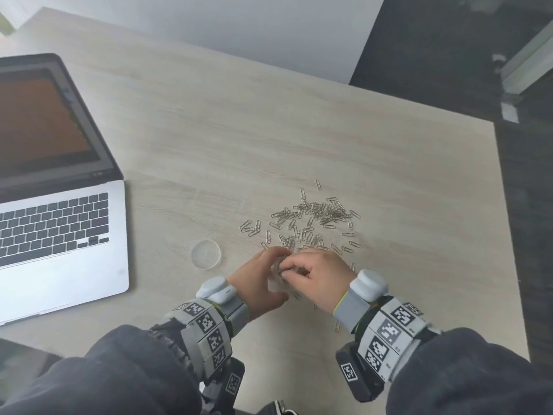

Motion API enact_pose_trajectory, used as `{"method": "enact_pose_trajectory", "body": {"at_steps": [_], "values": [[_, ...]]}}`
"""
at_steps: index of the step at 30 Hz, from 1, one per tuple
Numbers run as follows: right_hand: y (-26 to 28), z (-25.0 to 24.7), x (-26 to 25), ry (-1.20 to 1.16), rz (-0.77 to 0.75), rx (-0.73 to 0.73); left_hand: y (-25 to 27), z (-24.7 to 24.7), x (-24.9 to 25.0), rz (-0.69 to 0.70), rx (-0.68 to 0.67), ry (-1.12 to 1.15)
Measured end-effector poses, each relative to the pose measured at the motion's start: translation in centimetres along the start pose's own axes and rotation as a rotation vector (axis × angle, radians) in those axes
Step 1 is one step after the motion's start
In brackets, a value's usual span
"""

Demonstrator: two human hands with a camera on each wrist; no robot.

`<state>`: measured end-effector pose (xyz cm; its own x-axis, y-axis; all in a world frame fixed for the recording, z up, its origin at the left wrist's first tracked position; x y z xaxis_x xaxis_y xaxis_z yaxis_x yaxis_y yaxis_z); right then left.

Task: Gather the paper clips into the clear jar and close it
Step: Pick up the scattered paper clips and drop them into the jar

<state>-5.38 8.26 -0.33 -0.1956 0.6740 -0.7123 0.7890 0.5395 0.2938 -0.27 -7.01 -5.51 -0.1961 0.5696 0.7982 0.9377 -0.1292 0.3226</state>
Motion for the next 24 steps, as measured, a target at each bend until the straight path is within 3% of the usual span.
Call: {"method": "enact_pose_trajectory", "body": {"at_steps": [2, 5, 9, 14, 24], "values": [[-0.2, -0.6, -0.3, -0.036, 0.01, 0.01, 0.1, -0.3, -0.5, -0.019, 0.028, 0.007], [-1.4, -2.3, 0.7, -0.081, 0.077, 0.148, 0.3, -1.0, -1.2, -0.047, 0.08, 0.011], [-4.2, -4.6, 5.0, 0.172, 0.239, 0.293, 0.6, -1.9, -2.0, -0.106, 0.136, 0.0], [-5.8, -4.8, 7.6, 0.368, 0.445, 0.159, 1.2, -2.8, -3.0, -0.133, 0.13, 0.004], [-3.9, -0.4, 5.6, 0.55, 0.136, -0.008, 1.5, -3.1, -3.4, -0.154, 0.122, -0.023]]}}
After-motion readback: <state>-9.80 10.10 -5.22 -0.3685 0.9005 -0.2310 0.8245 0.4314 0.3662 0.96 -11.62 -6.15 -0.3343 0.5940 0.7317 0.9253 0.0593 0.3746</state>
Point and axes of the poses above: each hand's wrist, its own y-axis away from the middle knuckle, its own z-axis out of the palm, x = y × z, the point moved 2 cm from there along -y, towards the middle knuckle, and after that the axes turned 1 degree about z, right-handed, at the moved point
